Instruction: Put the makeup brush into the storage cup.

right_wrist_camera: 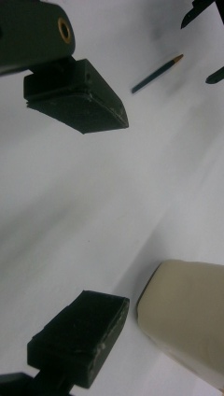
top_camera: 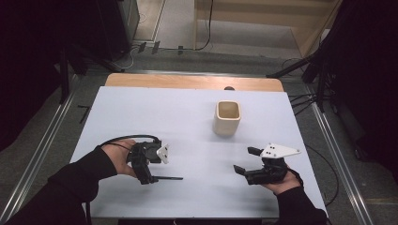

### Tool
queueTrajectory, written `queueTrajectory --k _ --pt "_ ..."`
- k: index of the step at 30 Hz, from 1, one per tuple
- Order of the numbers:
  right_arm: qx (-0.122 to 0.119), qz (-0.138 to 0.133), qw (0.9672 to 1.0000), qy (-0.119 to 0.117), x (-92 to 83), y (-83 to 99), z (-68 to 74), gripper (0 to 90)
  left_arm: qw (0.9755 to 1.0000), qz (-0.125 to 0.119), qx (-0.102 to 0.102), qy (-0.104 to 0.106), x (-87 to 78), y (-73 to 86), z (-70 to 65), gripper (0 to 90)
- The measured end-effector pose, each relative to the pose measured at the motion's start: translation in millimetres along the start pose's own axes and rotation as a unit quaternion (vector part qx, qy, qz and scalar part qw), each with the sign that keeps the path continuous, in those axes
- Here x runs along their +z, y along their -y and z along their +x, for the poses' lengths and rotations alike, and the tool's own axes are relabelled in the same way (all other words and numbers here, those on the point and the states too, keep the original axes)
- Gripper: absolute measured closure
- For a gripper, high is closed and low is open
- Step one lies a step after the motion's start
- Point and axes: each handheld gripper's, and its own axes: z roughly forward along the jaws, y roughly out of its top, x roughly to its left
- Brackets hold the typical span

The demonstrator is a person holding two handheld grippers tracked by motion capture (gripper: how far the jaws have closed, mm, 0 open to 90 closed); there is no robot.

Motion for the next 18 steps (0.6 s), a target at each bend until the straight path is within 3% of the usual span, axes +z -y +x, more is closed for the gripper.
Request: queueTrajectory --k 12,18 --pt "0.003 0.001 1.0 0.0 0.4 0.2 -0.4 14.2 0.9999 0.002 -0.01 0.01 16.1 3.5 -3.5 27.2" --pt "0.005 0.005 1.0 0.001 1.2 -0.3 -0.7 14.3 0.9999 0.012 -0.004 0.003 23.0 3.1 -5.6 28.6"
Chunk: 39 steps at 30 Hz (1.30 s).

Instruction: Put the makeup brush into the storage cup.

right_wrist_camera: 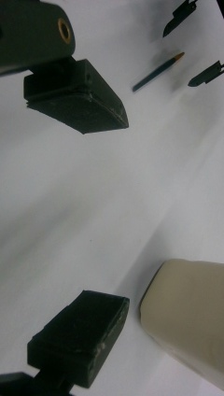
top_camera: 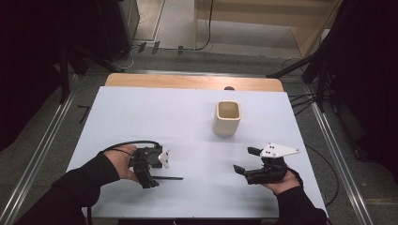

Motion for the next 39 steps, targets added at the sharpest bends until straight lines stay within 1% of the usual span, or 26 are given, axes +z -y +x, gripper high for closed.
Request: queueTrajectory --k 4,6,8,9,10,11,12,13,16,22,24,25,26,27,29,31,33,36,37,39 --pt "0.0 0.001 1.0 0.0 0.1 0.1 0.0 14.2 0.9999 0.01 0.0 0.001 5.6 -1.1 -1.3 30.9" --pt "0.0 0.001 1.0 0.0 0.1 0.1 0.3 14.3 0.9999 0.013 0.002 -0.005 7.5 -2.0 -2.1 32.8" --pt "-0.002 0.0 1.0 0.0 0.1 0.0 0.3 14.3 0.9998 0.015 0.005 -0.009 8.9 -2.5 -2.1 35.8" --pt "-0.002 0.0 1.0 0.0 0.1 0.0 0.3 14.3 0.9998 0.015 0.005 -0.009 8.9 -2.5 -2.1 38.0" --pt "-0.003 0.0 1.0 0.0 0.0 0.0 0.4 14.3 0.9998 0.017 0.005 -0.008 9.6 -2.4 -2.2 38.0" --pt "-0.003 -0.001 1.0 0.0 0.0 0.0 0.4 14.5 0.9997 0.023 0.007 -0.01 10.5 -2.4 -1.6 40.5" --pt "-0.003 -0.001 1.0 0.0 0.0 0.0 0.4 14.5 0.9997 0.023 0.007 -0.01 10.5 -2.4 -1.6 41.5" --pt "-0.004 -0.001 1.0 0.0 0.0 0.0 0.4 14.5 0.9995 0.029 0.004 -0.013 11.3 -2.0 -1.0 42.7" --pt "-0.004 -0.002 1.0 0.0 -0.2 0.0 0.4 14.5 0.9994 0.032 0.004 -0.014 13.3 -0.9 -0.2 44.8" --pt "-0.001 0.002 1.0 0.001 0.0 0.1 0.1 14.5 0.9994 0.033 0.002 -0.009 14.1 -0.1 -0.7 48.2" --pt "-0.001 0.003 1.0 0.002 0.2 0.2 -0.1 14.5 0.9993 0.035 0.005 -0.009 13.7 -0.6 -1.3 52.9" --pt "-0.001 0.003 1.0 0.002 0.2 0.2 -0.1 14.5 0.9994 0.032 0.007 -0.008 13.8 -0.4 -2.1 52.9" --pt "0.0 0.003 1.0 0.002 0.2 0.2 -0.1 14.5 0.9993 0.034 0.009 -0.007 13.2 -0.6 -2.5 55.7" --pt "0.0 0.003 1.0 0.002 0.3 0.3 -0.2 14.5 0.9995 0.031 0.006 -0.006 13.3 -0.3 -3.3 60.2" --pt "0.0 0.003 1.0 0.002 0.5 0.3 -0.2 14.5 0.9995 0.031 0.005 -0.005 13.4 -0.2 -3.6 61.8" --pt "0.0 0.005 1.0 0.002 0.7 0.4 -0.2 14.5 0.9994 0.033 0.004 -0.005 13.0 -0.4 -3.8 66.2" --pt "-0.001 0.006 1.0 0.003 0.9 0.4 -0.4 14.5 0.9994 0.034 0.001 -0.006 13.1 -0.9 -4.5 75.1" --pt "0.0 0.006 1.0 0.003 1.0 0.4 -0.6 14.5 0.9993 0.037 0.0 -0.003 13.4 -1.6 -4.7 82.8" --pt "0.0 0.006 1.0 0.003 1.0 0.5 -0.6 14.5 0.9992 0.041 -0.002 -0.003 13.4 -2.4 -5.3 83.6" --pt "-0.001 0.007 1.0 0.003 1.0 0.6 -0.5 14.5 0.9992 0.041 -0.003 -0.003 13.7 -2.6 -4.9 83.9"
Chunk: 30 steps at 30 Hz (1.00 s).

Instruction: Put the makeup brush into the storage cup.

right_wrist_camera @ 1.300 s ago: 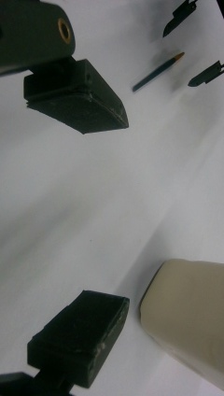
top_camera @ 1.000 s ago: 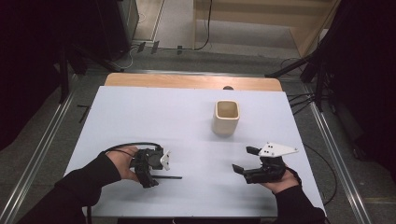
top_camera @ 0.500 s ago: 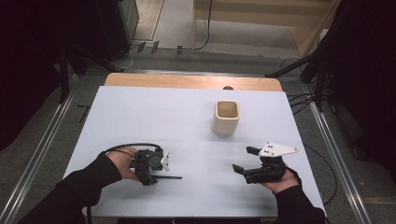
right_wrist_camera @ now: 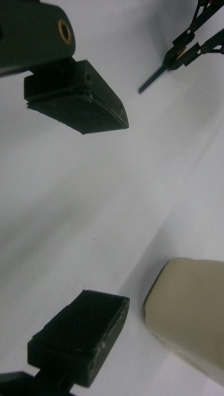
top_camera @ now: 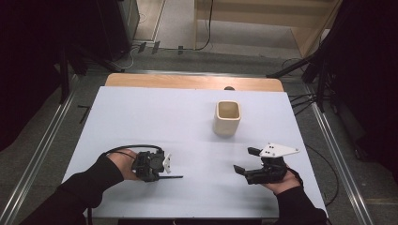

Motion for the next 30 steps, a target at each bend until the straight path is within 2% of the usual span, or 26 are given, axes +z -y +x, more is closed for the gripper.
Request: queueTrajectory --k 7,8,19,25,26,29,30 --pt "-0.002 0.002 1.0 -0.001 0.4 0.2 0.7 14.5 0.9999 0.005 -0.012 0.004 -0.7 -0.7 1.3 84.4" --pt "-0.002 0.001 1.0 -0.001 0.2 0.3 0.5 14.5 0.9997 -0.002 -0.024 0.009 -0.7 0.7 2.8 84.4" --pt "-0.003 -0.002 1.0 -0.002 -0.2 -0.1 0.7 14.5 0.9986 -0.015 -0.044 0.024 -7.3 3.4 7.5 84.3" --pt "-0.007 -0.004 0.9999 -0.007 -0.4 -0.2 0.7 14.5 0.9974 -0.042 -0.054 0.02 -21.5 4.0 10.9 84.3" --pt "-0.007 -0.007 0.9999 -0.01 -0.5 -0.5 1.6 14.5 0.9962 -0.058 -0.06 0.025 -28.4 4.7 12.5 84.3" --pt "-0.011 -0.012 0.9998 -0.013 -0.9 -0.9 2.2 14.5 0.9949 -0.071 -0.067 0.026 -33.6 5.3 13.3 84.3" --pt "-0.017 -0.019 0.9994 -0.023 -1.4 -2.1 2.7 15.2 0.9927 -0.093 -0.069 0.034 -38.2 6.3 14.8 84.3"
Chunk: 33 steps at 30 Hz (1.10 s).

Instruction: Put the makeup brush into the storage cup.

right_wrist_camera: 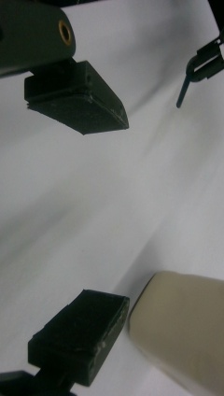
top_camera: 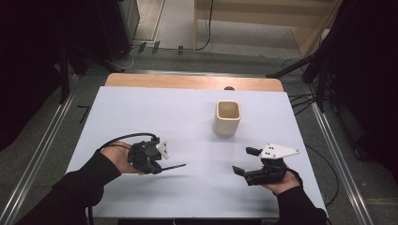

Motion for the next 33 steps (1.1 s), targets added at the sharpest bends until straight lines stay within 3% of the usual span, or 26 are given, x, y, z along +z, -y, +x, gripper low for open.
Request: queueTrajectory --k 9,10,14,18,21,27,33 --pt "-0.018 -0.01 0.9989 -0.042 -1.9 -5.6 -0.9 16.2 0.9989 -0.04 -0.014 0.017 -10.6 -3.1 2.7 84.3" --pt "-0.025 -0.011 0.9978 -0.061 -1.9 -7.5 -1.4 19.6 0.9986 -0.045 -0.015 0.022 -12.8 -4.9 3.4 84.3" --pt "-0.032 -0.014 0.9966 -0.074 -2.4 -11.3 -1.4 22.4 0.9977 -0.063 -0.018 0.014 -15.5 -7.0 3.2 84.3" --pt "-0.019 -0.008 0.9929 -0.117 0.7 -18.7 -6.4 26.3 0.9962 -0.084 -0.023 0.007 -18.6 -9.6 2.8 84.3" --pt "-0.021 0.001 0.9924 -0.121 3.2 -20.8 -7.0 25.7 0.9959 -0.087 -0.024 0.001 -18.6 -10.8 1.7 84.3" --pt "-0.047 0.002 0.9904 -0.13 7.5 -28.0 -3.9 21.8 0.995 -0.096 -0.026 -0.004 -17.6 -15.3 0.9 84.3" --pt "-0.075 0.016 0.9864 -0.145 17.4 -37.9 -2.1 21.3 0.9935 -0.11 -0.029 -0.006 -17.4 -18.3 2.0 84.3"
